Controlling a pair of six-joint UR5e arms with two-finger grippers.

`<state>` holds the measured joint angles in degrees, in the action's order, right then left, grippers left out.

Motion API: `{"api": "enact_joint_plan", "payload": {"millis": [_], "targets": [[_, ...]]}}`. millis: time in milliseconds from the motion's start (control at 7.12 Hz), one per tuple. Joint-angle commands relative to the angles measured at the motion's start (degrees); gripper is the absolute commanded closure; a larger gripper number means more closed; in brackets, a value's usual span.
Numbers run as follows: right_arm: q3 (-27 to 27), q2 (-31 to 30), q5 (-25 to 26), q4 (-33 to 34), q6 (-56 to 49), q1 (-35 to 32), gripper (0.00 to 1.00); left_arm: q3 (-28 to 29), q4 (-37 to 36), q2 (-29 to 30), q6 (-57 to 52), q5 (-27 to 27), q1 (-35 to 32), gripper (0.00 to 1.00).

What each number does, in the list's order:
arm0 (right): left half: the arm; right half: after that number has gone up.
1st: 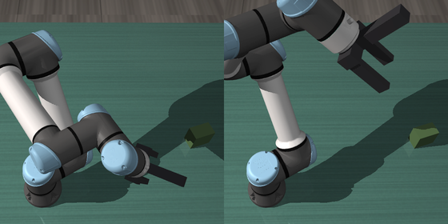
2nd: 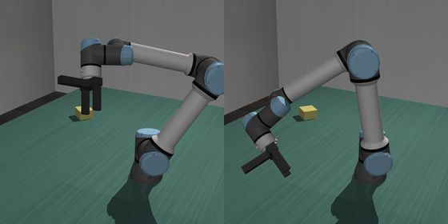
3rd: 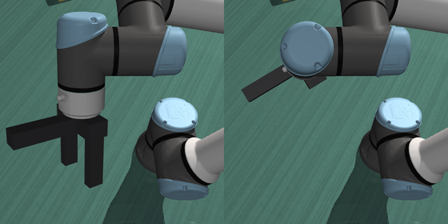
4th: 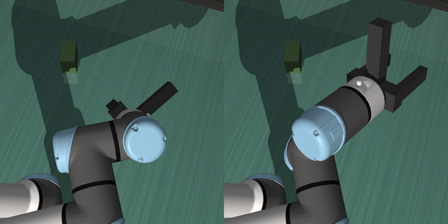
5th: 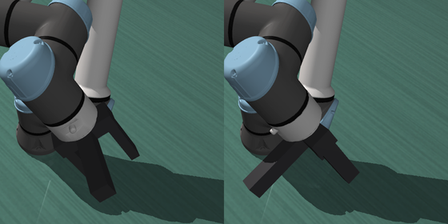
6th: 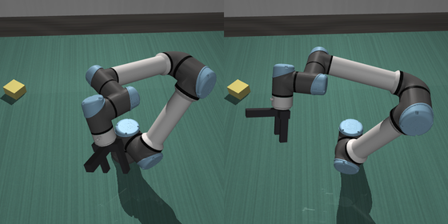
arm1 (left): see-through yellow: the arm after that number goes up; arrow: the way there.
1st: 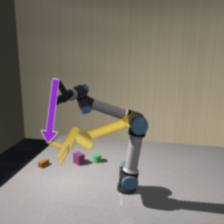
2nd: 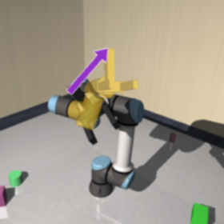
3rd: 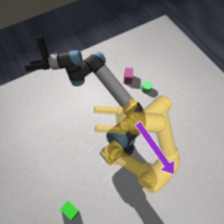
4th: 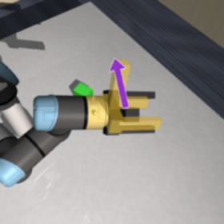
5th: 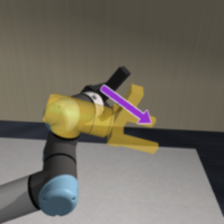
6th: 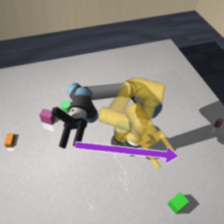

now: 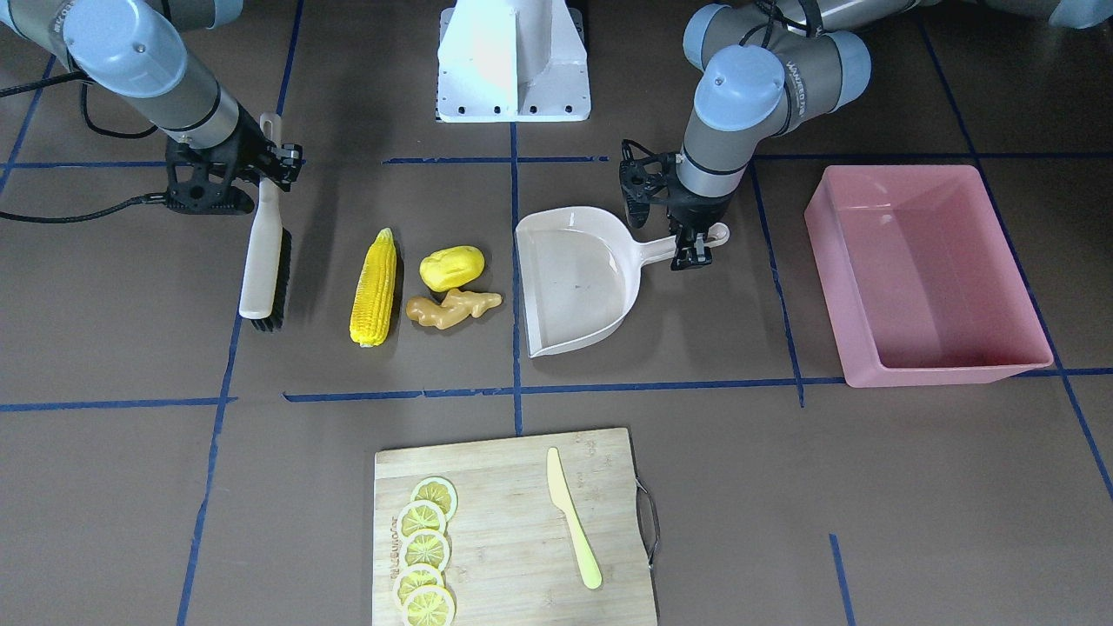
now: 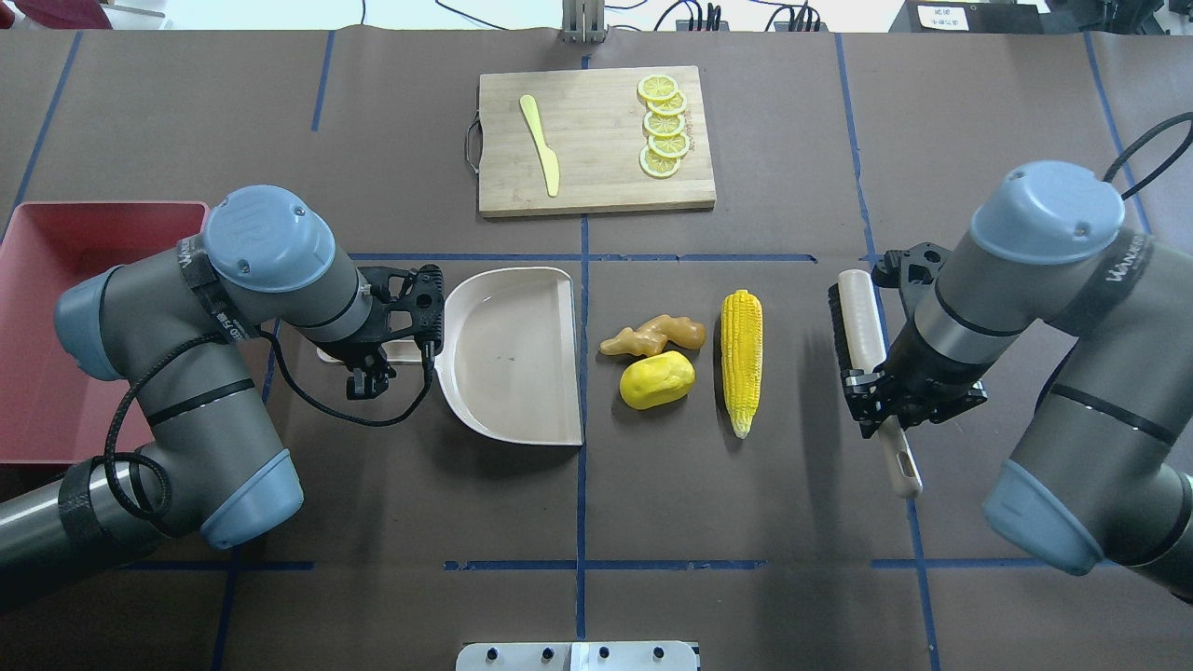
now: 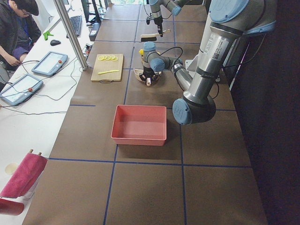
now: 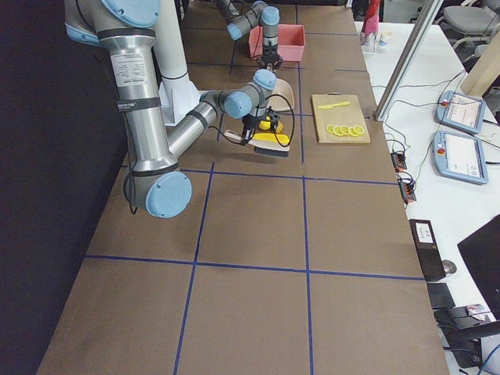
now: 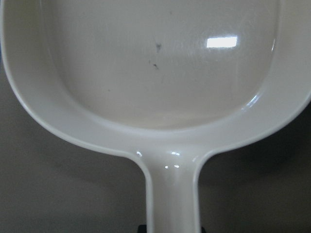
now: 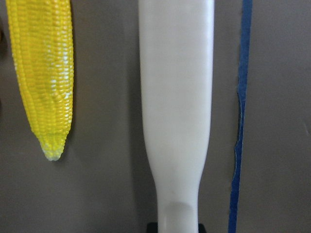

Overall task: Sweep and dump trash into bin
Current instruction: 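Carry the brush with the right gripper toward the corn and pepper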

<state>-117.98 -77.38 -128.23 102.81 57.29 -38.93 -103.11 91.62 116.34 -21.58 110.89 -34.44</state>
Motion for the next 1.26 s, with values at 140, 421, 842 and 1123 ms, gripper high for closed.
{"api": "enact_joint_plan", "payload": {"millis": [140,421,842,1123], "targets": [[1.60,3.71,3.32,2.83,-0.07,4.81,1.00,-0.16,-0.30,0.55,0.05,-2.25,0.34,1.00],[4.41,6.09,4.65,3.62,0.02,5.26,1.00,-0.16,-0.30,0.56,0.05,-2.25,0.60,1.00],[9.68,11.35,7.02,3.10,3.08,7.02,1.00,-0.08,-0.30,0.38,0.14,-2.34,1.04,1.00],[11.62,14.08,7.03,3.36,3.36,8.34,1.00,-0.08,-0.30,0.38,0.05,-2.34,1.13,1.00]]}}
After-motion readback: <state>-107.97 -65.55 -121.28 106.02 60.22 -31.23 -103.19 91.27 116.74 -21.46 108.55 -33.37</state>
